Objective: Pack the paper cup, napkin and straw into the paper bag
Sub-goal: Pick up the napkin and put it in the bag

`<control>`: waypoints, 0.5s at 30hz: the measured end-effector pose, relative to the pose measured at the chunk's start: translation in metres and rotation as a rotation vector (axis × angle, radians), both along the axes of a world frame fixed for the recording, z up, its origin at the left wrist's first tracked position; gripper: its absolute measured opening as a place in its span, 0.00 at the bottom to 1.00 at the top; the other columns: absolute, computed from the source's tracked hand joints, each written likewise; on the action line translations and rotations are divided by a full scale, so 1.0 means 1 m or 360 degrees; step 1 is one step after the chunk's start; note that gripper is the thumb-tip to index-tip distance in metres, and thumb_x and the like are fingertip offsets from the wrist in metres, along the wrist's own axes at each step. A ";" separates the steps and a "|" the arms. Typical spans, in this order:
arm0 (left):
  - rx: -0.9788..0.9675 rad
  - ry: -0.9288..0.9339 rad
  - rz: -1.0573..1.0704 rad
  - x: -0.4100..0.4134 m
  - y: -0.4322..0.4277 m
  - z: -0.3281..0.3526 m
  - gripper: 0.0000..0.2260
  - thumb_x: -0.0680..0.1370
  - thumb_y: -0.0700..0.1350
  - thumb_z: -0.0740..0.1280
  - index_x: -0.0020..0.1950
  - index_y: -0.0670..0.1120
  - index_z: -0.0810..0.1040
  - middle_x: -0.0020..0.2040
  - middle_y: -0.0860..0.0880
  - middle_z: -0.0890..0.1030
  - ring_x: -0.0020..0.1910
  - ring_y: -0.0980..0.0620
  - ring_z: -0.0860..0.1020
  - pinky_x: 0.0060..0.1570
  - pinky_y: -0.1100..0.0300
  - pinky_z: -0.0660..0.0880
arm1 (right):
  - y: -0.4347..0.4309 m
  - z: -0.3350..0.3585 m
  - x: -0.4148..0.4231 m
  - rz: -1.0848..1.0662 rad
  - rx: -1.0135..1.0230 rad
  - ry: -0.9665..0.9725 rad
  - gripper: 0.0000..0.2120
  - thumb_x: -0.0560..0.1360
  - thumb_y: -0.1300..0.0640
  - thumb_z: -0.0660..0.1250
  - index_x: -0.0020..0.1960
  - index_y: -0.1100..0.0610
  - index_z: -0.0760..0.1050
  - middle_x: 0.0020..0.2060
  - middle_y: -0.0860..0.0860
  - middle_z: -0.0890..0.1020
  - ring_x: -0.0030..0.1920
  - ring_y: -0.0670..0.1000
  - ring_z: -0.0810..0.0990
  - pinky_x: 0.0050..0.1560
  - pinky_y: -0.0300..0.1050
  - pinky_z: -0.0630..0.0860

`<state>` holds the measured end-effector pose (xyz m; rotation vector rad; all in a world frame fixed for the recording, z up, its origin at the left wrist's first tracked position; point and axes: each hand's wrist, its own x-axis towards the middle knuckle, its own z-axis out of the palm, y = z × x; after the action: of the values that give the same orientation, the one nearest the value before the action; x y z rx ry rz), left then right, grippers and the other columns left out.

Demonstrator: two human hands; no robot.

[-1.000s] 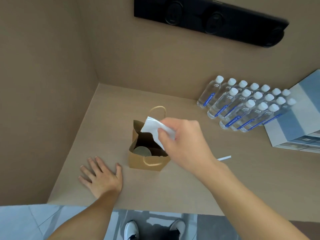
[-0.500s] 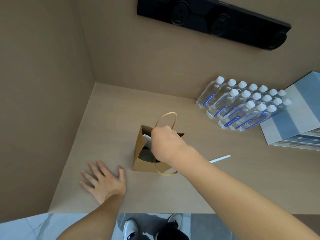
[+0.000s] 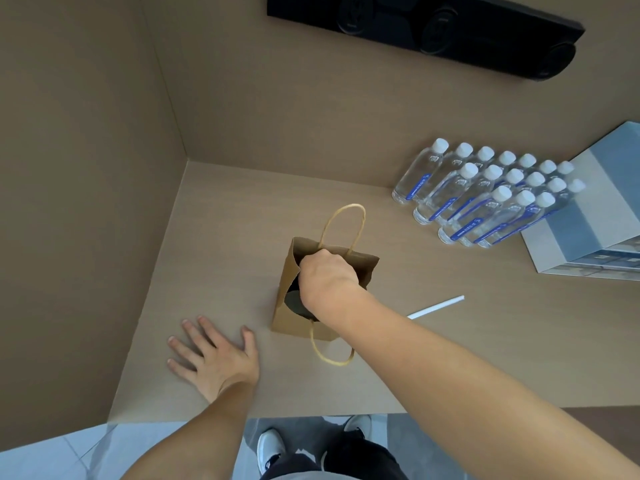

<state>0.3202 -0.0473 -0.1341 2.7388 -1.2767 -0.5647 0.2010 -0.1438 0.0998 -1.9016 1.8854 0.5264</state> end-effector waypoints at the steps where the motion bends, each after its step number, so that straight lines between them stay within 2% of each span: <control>1: 0.0001 0.0009 0.0001 0.000 0.000 0.000 0.38 0.76 0.66 0.46 0.80 0.45 0.47 0.82 0.42 0.51 0.79 0.37 0.43 0.75 0.35 0.41 | 0.001 -0.001 -0.001 0.0006 -0.0005 0.0002 0.11 0.75 0.66 0.63 0.55 0.60 0.77 0.55 0.57 0.81 0.55 0.59 0.81 0.40 0.48 0.73; 7: 0.0007 0.0043 0.0003 0.000 0.000 0.001 0.38 0.76 0.66 0.47 0.80 0.45 0.48 0.82 0.42 0.51 0.79 0.37 0.44 0.75 0.34 0.42 | 0.002 0.009 -0.008 -0.0027 0.0009 -0.0062 0.11 0.76 0.67 0.61 0.56 0.61 0.77 0.53 0.58 0.78 0.52 0.60 0.80 0.40 0.48 0.72; 9: 0.0004 0.0036 -0.0020 -0.003 0.002 0.001 0.38 0.76 0.65 0.47 0.80 0.45 0.48 0.81 0.42 0.51 0.79 0.37 0.44 0.75 0.34 0.42 | 0.007 0.022 -0.014 0.0001 0.0026 -0.0099 0.10 0.75 0.68 0.61 0.54 0.62 0.76 0.45 0.57 0.75 0.46 0.61 0.78 0.40 0.49 0.72; 11: -0.0003 0.0039 -0.0033 -0.003 0.005 0.000 0.38 0.76 0.65 0.48 0.80 0.44 0.49 0.81 0.42 0.52 0.79 0.37 0.44 0.75 0.34 0.42 | 0.015 0.036 -0.021 0.0047 -0.0038 -0.0149 0.05 0.75 0.67 0.60 0.46 0.61 0.74 0.34 0.54 0.69 0.38 0.59 0.74 0.37 0.48 0.72; 12: -0.0014 0.0027 -0.0031 -0.001 0.006 -0.001 0.38 0.76 0.65 0.48 0.80 0.44 0.49 0.81 0.41 0.52 0.79 0.37 0.44 0.75 0.34 0.42 | 0.018 0.045 -0.025 0.0050 -0.0088 -0.0164 0.07 0.75 0.67 0.60 0.39 0.59 0.70 0.31 0.53 0.67 0.34 0.58 0.73 0.34 0.46 0.71; 14: 0.0012 0.0016 -0.0069 -0.004 0.009 -0.001 0.38 0.76 0.65 0.48 0.80 0.44 0.49 0.81 0.41 0.52 0.79 0.36 0.44 0.75 0.35 0.42 | 0.026 0.066 -0.044 -0.0044 -0.0183 -0.0247 0.13 0.73 0.66 0.61 0.32 0.57 0.65 0.30 0.54 0.69 0.29 0.55 0.71 0.27 0.42 0.67; 15: 0.0010 0.0023 -0.0063 -0.004 0.008 0.000 0.38 0.76 0.65 0.48 0.80 0.44 0.49 0.81 0.41 0.52 0.79 0.36 0.44 0.75 0.35 0.42 | 0.026 0.074 -0.053 -0.0082 -0.0265 -0.0287 0.11 0.72 0.65 0.60 0.32 0.57 0.67 0.31 0.56 0.72 0.28 0.56 0.72 0.27 0.40 0.67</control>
<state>0.3167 -0.0390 -0.1346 2.7146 -1.3312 -0.5916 0.1484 -0.1176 0.1740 -1.9253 1.9044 0.1787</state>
